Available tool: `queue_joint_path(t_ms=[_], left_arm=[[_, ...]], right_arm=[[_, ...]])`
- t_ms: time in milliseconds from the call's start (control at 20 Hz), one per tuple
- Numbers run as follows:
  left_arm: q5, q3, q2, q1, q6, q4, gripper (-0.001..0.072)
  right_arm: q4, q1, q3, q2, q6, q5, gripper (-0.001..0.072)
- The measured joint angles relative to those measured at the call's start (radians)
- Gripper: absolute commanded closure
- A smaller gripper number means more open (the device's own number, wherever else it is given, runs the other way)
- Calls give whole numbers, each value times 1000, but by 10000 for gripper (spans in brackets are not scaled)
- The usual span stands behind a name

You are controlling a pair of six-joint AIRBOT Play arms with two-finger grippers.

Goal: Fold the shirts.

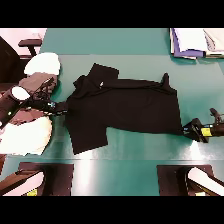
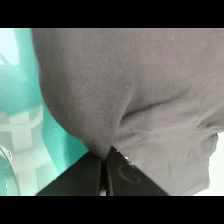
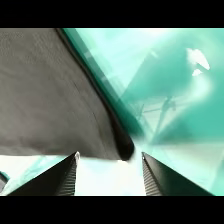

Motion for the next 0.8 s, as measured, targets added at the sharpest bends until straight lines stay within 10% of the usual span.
queue_joint_path(t_ms=[150,800], left_arm=[[-2,1,2,0,-1,-1,681],[-38,682,349,98,-23,10,681]], right_arm=[[24,106,34,-60,0,-64,694],[37,309,795,279,-2,-92,695]])
